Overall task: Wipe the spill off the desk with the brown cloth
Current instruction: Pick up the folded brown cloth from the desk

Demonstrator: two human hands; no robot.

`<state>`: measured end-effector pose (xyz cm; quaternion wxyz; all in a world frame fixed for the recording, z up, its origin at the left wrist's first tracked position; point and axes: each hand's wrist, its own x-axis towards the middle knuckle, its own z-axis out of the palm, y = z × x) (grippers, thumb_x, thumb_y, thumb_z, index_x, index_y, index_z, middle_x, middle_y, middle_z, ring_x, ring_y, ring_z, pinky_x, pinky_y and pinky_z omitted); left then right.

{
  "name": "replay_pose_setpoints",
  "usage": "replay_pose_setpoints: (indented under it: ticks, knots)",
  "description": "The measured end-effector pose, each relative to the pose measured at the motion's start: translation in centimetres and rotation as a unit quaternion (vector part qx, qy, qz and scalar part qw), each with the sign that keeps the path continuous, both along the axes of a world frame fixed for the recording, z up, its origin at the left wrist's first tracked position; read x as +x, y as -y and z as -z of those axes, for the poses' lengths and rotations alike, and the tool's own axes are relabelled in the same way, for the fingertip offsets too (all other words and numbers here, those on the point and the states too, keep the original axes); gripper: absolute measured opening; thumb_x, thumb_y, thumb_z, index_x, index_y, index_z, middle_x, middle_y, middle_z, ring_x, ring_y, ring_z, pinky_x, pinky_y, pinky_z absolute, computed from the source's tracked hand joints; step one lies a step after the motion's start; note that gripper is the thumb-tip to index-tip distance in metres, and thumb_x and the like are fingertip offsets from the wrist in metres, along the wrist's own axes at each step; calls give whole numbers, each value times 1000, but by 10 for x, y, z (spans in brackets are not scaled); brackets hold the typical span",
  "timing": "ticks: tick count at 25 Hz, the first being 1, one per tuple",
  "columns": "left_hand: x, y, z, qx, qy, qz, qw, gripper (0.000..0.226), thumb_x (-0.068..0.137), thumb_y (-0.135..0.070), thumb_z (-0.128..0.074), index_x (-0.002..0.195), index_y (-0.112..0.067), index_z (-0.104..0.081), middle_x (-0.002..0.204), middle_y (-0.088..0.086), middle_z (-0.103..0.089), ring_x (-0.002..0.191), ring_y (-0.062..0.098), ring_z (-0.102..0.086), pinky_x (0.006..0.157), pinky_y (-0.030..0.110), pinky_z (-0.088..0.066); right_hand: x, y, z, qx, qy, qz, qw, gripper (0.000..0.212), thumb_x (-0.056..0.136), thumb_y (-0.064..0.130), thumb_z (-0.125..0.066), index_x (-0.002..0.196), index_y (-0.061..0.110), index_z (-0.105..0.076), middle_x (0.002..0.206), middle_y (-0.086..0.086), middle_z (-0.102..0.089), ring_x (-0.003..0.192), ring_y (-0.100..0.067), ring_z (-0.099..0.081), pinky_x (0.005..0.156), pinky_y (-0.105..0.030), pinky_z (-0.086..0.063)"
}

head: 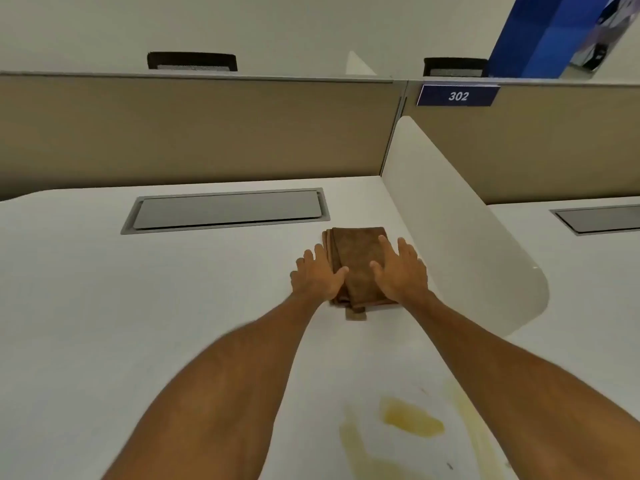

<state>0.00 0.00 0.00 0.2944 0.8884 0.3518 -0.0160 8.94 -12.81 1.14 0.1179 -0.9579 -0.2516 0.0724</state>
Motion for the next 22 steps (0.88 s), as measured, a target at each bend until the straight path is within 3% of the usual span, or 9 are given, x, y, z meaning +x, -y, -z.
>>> replay_pose_setpoints:
  ticks: [4,8,11,14,17,19,22]
  knots:
    - [31,-2,9,-74,-35,-76,994,80,88,-52,-57,146,-9,-21,150,17,-31,139,36,-29,108,46,-32,27,-3,17,35,-139,66,987,66,97,41,-47,153,22,-17,150,-25,-29,138,-43,-32,110,-52,-32]
    - [46,-1,10,-80,-20,-120,989,70,88,-33,-65,140,-5,-28,146,16,-31,136,33,-30,107,40,-32,41,-8,26,37,-147,64,986,58,98,33,-46,151,25,-23,142,-23,-42,132,-40,-37,105,-49,-37]
    - [56,-7,12,-165,0,-165,972,78,79,-22,-77,138,-5,-30,141,17,-35,130,33,-40,105,42,-43,53,-11,28,101,-179,74,976,54,97,21,-48,148,28,-30,143,-20,-41,130,-40,-42,107,-49,-41]
    - [62,-15,11,-273,46,-227,934,68,68,-7,-84,124,-3,-46,124,17,-55,110,31,-61,87,42,-57,62,-10,26,205,-250,115,939,58,94,11,-55,146,28,-36,147,-14,-41,128,-35,-47,106,-47,-44]
    - [64,-16,7,-344,58,-234,907,70,66,0,-82,123,-4,-42,113,11,-53,113,31,-56,90,38,-52,68,-10,20,269,-335,151,890,63,90,3,-58,144,29,-40,144,-9,-45,121,-31,-52,92,-38,-51]
    - [66,-15,8,-363,64,-234,900,72,69,-2,-81,127,-4,-39,115,13,-50,118,31,-51,88,37,-47,69,-12,15,272,-381,152,870,61,89,1,-57,142,29,-44,140,-9,-48,114,-28,-54,83,-34,-48]
    - [65,-13,13,-357,71,-230,903,66,71,-6,-80,126,-4,-44,128,16,-54,118,32,-53,95,39,-49,69,-12,14,259,-398,136,870,57,90,1,-55,140,28,-48,140,-9,-49,110,-26,-52,92,-41,-48]
